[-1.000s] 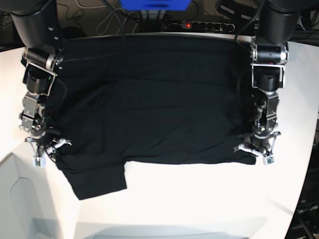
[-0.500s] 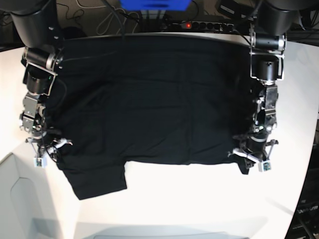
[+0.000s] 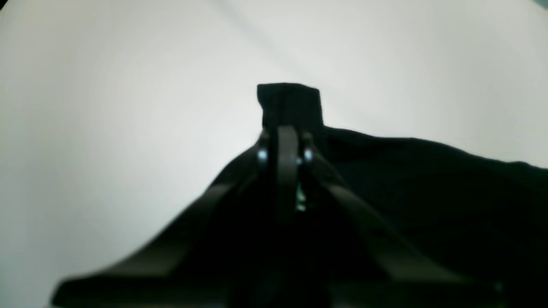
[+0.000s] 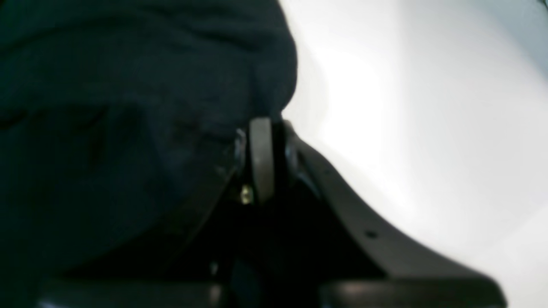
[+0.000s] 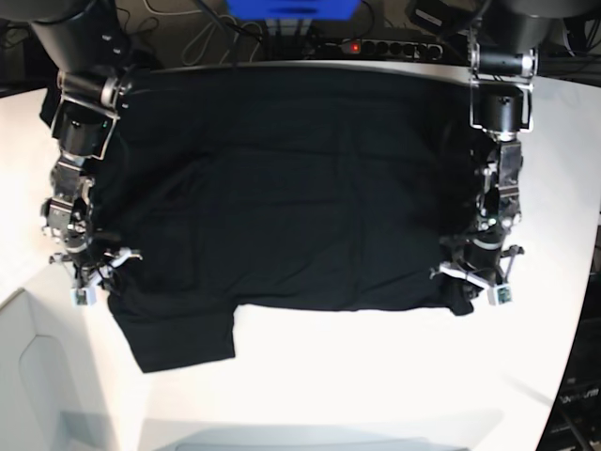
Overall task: Fold the T-shirt properly
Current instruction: 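Fold the hem up over the body toward the collar with both grippers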
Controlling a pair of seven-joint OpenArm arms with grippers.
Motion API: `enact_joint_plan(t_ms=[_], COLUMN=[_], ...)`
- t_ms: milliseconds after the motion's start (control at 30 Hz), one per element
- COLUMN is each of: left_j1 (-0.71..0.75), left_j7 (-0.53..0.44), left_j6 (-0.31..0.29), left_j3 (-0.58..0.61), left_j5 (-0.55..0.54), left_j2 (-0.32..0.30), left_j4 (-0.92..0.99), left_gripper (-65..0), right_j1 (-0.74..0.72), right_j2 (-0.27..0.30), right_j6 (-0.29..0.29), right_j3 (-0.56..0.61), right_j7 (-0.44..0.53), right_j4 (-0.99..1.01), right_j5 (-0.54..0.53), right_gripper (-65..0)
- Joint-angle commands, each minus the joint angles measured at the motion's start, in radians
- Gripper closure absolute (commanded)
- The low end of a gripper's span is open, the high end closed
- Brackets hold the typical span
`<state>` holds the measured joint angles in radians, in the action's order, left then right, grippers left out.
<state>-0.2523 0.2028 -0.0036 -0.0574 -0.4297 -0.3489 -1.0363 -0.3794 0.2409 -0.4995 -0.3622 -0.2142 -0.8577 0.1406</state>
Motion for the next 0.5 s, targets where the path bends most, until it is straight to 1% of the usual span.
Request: enact_joint_plan(t_ms=[0,100,167,233,333,467], left_j1=[-0.018,0.008,0.023,0.048,0.074,0.124], left_j7=[-0.029,-0.029,-0.029,-0.027,-0.027,-0.027], left_j6=[0.004,0.003,0.003,0.006,0.007,0.007], left_j3=[-0.026,-0.062,-0.062,-0.062,-0.062,-0.069], left_j5=[0.001,0.002,0.002,0.002,-0.001,-0.002], left_j2=[-0.017,-0.017,-0.022,-0.023,-0.023,-0.023], left_j4=[-0.025,-0.068,-0.106,-0.146,-0.19,-0.264], left_gripper=[0.0,0.0,0.0,0.0,0.0,0.0], right_j1=[-0.007,0.036,0.066,0.099,0.125,0.175], right_j2=[0.011,-0.007,-0.008,-0.01,-0.004,-0.002], right_j6=[0.0,-0.035,-0.043,-0.043,-0.043,-0.046], right_j3=[-0.004,-0.004,-0.005,-0.005,-0.005,-0.036], right_j7=[0.029,0.029,0.029,0.026,-0.032,-0.092], right_j4=[-0.053,-0.15,-0.209,-0.271,-0.343,-0.446], right_j5=[-0.014,-0.016,-0.017,-0.058,-0.131,-0.186], right_gripper=[0.0,0.0,0.0,0.0,0.0,0.0])
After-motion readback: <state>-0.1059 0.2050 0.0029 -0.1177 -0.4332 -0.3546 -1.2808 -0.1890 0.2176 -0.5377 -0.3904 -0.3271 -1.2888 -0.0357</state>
